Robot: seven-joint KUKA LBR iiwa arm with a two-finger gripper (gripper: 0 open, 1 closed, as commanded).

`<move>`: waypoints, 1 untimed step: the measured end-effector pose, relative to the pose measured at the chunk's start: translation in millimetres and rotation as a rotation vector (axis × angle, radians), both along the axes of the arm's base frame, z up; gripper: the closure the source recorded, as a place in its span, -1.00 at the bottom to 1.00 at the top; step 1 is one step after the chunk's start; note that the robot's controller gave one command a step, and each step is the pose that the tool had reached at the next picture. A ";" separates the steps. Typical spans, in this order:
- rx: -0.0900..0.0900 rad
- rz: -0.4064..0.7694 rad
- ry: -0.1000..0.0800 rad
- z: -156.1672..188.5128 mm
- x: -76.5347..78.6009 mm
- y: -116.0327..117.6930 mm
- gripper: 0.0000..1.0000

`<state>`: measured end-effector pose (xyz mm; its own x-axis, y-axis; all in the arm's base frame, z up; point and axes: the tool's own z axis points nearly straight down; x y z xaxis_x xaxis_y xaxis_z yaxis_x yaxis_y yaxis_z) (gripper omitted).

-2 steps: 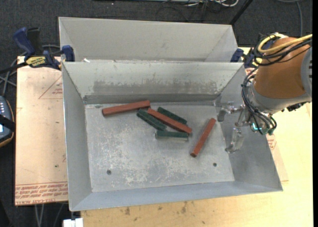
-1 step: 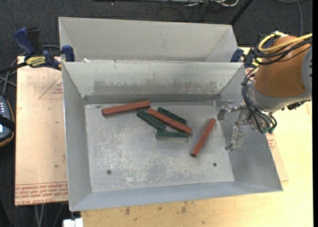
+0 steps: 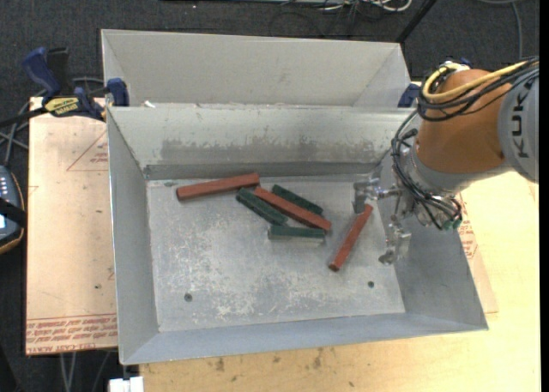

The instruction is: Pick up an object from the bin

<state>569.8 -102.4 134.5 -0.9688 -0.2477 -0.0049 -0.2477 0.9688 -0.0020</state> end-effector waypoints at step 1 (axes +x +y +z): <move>0.002 0.172 0.006 -15.5 2.0 12.6 -1.00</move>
Offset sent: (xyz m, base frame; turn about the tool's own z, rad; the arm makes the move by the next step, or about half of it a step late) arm 0.0077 0.0066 0.0053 -0.4764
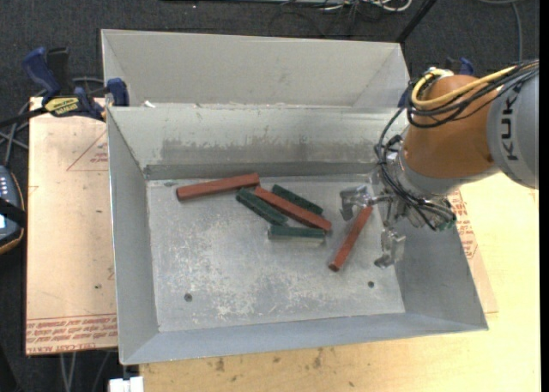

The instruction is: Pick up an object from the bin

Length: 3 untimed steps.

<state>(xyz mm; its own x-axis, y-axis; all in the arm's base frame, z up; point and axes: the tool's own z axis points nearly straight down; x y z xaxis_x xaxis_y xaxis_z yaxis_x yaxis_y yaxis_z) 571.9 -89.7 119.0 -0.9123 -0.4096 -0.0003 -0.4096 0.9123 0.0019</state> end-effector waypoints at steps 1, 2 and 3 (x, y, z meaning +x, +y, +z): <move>-0.001 0.277 -0.004 16.1 4.9 -3.6 -1.00; -0.003 0.271 -0.012 -12.1 7.1 -3.9 -1.00; -0.001 0.488 -0.002 -48.4 6.9 4.0 1.00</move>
Offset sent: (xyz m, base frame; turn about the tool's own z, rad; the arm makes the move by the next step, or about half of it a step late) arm 0.0025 -0.0026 -0.0490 -0.2442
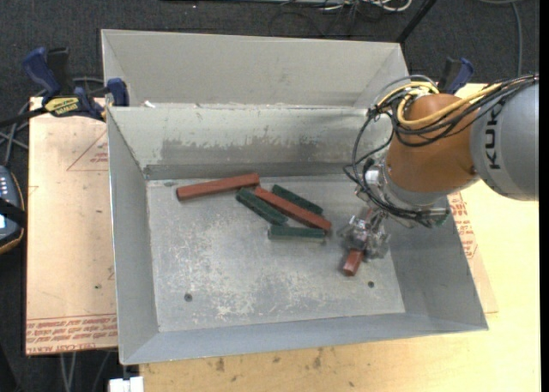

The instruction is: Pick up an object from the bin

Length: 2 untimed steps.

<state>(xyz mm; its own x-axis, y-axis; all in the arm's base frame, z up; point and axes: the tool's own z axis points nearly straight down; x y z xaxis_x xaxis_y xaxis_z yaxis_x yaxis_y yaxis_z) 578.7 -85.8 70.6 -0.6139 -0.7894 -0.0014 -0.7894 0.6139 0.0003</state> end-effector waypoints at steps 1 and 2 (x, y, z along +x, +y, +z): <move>0.000 0.000 0.000 0.0 0.0 0.0 1.00; 0.001 -0.001 0.002 3.5 -0.8 0.3 1.00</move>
Offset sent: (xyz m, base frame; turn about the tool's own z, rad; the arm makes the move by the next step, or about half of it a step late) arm 0.0001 0.0000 0.0418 0.0000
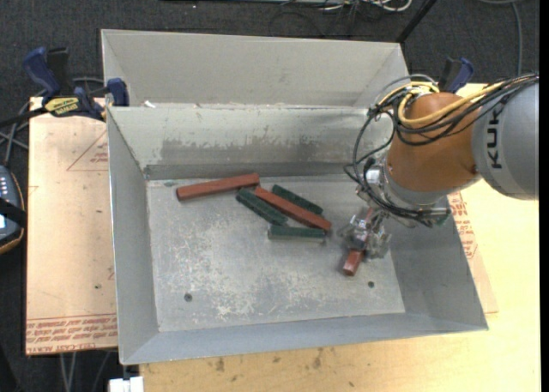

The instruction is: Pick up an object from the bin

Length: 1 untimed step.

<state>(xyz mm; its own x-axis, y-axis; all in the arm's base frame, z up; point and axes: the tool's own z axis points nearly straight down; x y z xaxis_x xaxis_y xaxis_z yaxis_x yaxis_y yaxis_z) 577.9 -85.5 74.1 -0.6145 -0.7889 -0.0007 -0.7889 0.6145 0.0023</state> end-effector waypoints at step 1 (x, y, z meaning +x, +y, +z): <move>0.001 -0.001 0.003 13.6 -0.9 0.7 1.00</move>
Offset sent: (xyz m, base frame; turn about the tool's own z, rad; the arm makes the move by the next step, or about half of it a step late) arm 0.0001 0.0000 0.0427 0.0000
